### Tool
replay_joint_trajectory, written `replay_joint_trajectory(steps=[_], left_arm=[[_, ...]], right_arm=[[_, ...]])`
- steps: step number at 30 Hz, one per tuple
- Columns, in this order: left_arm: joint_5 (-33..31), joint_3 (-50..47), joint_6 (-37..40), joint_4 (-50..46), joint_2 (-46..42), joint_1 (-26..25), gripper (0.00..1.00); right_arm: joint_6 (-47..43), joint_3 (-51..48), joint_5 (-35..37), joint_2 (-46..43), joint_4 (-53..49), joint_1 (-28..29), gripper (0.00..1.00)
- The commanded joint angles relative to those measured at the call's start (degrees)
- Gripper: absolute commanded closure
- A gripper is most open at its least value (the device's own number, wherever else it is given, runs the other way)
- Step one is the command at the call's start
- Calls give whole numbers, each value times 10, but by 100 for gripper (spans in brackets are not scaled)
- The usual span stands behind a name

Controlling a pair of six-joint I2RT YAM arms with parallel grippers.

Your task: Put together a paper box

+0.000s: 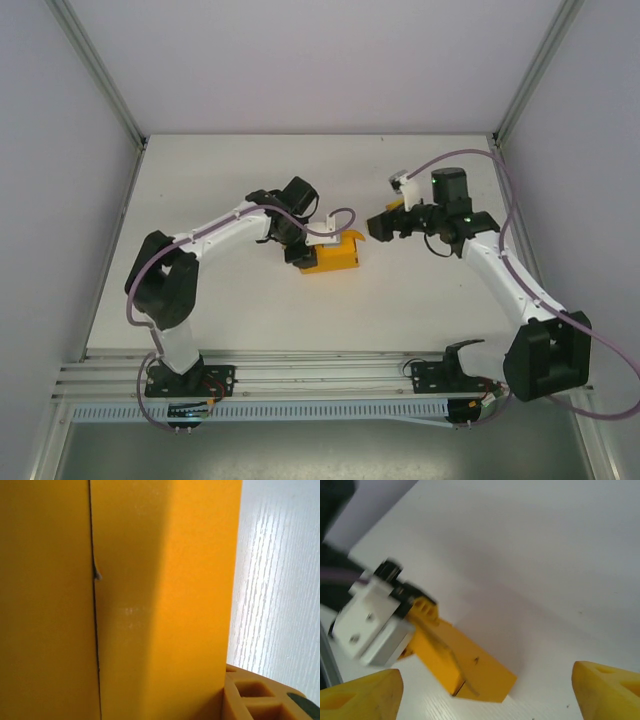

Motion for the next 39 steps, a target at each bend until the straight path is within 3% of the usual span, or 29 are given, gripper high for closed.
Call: replay_joint_trajectory(steps=[1, 13, 21, 26, 35, 39], left_arm=[[24, 38, 19, -52, 20, 4, 70], [-13, 90, -10, -76, 83, 5, 70], [-36, 106, -15, -71, 92, 5, 69], [-44, 110, -29, -48, 94, 5, 68], [-76, 117, -55, -10, 112, 5, 68], [-76, 124, -56, -7, 118, 5, 66]], right_arm=[[-93, 14, -19, 23, -38, 13, 23], [-102, 69, 82, 128, -24, 72, 43], [-99, 86, 115, 159, -31, 83, 74], [-51, 96, 120, 165, -40, 94, 100], [185, 13, 311, 150, 107, 163, 100], [279, -53, 363, 153, 200, 187, 100]])
